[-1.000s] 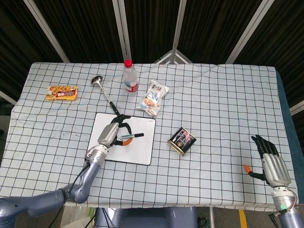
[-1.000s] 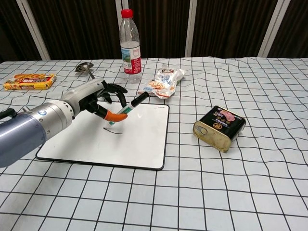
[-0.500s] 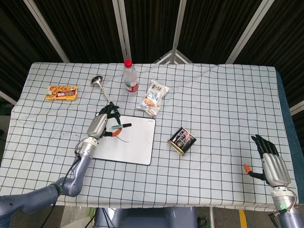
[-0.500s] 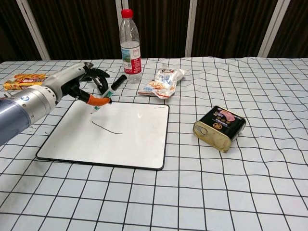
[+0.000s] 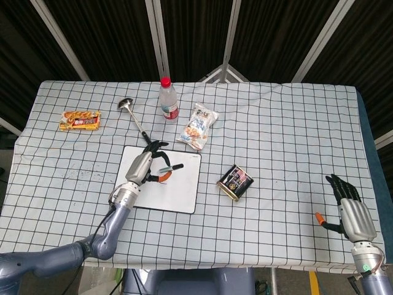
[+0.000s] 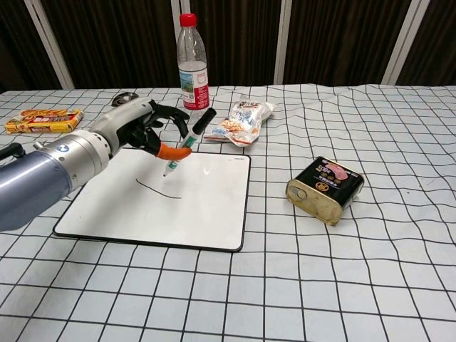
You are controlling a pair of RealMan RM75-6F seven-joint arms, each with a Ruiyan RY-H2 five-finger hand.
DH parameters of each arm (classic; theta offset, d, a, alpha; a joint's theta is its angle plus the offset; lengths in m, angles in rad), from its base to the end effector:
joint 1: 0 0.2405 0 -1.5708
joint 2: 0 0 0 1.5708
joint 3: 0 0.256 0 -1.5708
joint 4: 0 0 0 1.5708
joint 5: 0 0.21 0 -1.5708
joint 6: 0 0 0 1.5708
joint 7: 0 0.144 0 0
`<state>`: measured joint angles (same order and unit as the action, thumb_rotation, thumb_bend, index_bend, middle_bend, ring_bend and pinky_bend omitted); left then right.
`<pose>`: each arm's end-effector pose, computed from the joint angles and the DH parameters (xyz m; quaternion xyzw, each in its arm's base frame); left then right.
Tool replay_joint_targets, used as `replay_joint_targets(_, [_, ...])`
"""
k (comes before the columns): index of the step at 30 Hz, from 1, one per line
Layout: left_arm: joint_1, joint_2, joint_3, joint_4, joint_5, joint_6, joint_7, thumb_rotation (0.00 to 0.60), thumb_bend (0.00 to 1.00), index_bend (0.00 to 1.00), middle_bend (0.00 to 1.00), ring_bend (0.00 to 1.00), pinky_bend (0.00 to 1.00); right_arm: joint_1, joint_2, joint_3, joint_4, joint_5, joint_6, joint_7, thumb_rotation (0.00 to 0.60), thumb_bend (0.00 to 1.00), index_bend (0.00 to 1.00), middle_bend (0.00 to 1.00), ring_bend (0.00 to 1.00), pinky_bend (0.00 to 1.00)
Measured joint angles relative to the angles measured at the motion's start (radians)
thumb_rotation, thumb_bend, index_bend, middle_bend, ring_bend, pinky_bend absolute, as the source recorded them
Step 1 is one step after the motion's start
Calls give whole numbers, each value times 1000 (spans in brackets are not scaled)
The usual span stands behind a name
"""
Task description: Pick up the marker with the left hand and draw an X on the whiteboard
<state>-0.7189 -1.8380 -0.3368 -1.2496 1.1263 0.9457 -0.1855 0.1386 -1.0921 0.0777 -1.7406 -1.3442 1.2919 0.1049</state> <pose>-0.1225 0.3551 -0.0703 -0.5518 -0.5912 -0.5090 0.2948 -0.3032 -0.1978 0.1400 0.5477 -0.5154 0.3899 0.5314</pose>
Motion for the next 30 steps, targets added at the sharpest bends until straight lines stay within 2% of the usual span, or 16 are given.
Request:
replay_joint_targets(17, [-16,-43,9,36,-19,-5,27,600,491,712,131,0,0,-1,6,-1,-6,5,-3,-2,600,312,0,0,0,0])
replay_joint_targets(30, [44,8,61,-3,-24,4,35,600,492,715,133,0,0,0,3,0,-8,10,-3,-10,600,312,0,0,0,0])
